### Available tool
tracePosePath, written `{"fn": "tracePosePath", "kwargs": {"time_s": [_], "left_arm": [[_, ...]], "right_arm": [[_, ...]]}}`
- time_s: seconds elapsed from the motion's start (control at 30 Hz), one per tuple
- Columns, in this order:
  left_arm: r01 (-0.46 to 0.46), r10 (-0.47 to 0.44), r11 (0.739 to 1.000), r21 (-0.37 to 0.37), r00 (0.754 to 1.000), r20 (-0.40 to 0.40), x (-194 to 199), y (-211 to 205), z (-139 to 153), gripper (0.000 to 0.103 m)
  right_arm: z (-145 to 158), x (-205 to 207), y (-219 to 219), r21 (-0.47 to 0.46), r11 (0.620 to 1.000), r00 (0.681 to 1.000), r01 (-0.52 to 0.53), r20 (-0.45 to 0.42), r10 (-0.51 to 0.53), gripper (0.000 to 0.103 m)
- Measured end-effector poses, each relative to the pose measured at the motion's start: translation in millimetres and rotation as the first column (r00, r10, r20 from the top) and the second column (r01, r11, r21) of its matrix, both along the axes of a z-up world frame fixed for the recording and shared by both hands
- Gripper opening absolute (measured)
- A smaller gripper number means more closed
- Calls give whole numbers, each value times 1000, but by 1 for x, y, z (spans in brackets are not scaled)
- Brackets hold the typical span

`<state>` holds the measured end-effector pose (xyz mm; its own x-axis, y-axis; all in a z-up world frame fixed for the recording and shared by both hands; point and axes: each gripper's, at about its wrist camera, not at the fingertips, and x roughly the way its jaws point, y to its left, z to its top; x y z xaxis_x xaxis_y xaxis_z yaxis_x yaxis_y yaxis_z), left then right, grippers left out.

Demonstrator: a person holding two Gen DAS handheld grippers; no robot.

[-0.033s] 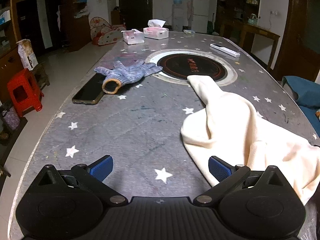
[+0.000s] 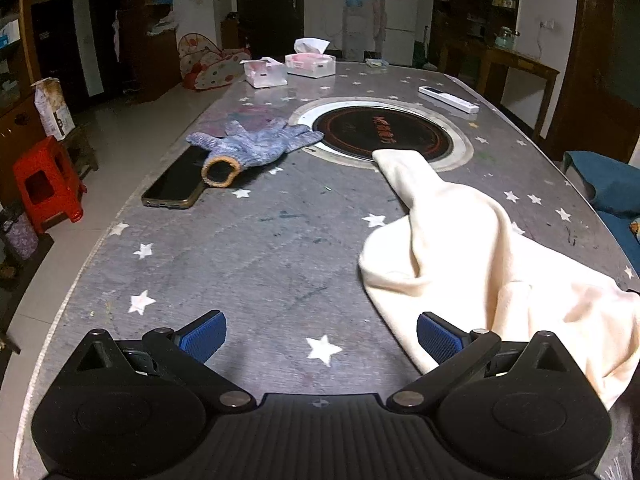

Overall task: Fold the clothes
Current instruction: 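Move both tools toward the crumpled cream sweatshirt on the table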

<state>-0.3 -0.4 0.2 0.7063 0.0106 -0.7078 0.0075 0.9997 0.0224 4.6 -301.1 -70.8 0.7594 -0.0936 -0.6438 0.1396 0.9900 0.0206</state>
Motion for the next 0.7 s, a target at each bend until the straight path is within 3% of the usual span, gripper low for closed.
{"fn": "tracePosePath", "kwargs": {"time_s": [0.1, 0.17, 0.3, 0.7], "left_arm": [[7, -7, 1000, -8, 1000, -4, -1, -3, 0, 103], [15, -16, 1000, -21, 999, -50, 5, -10, -4, 103], [33, -35, 998, -52, 998, -47, 2, -10, -7, 103], [35, -35, 999, -21, 998, -42, -9, -12, -6, 103]], "right_arm": [[0, 0, 0, 0, 1000, 1000, 0, 0, 0, 103], [0, 0, 0, 0, 1000, 1000, 0, 0, 0, 103], [-1, 1, 0, -3, 1000, 1000, 0, -1, 0, 103], [10, -19, -6, -11, 1000, 1000, 7, 2, -7, 103]]}}
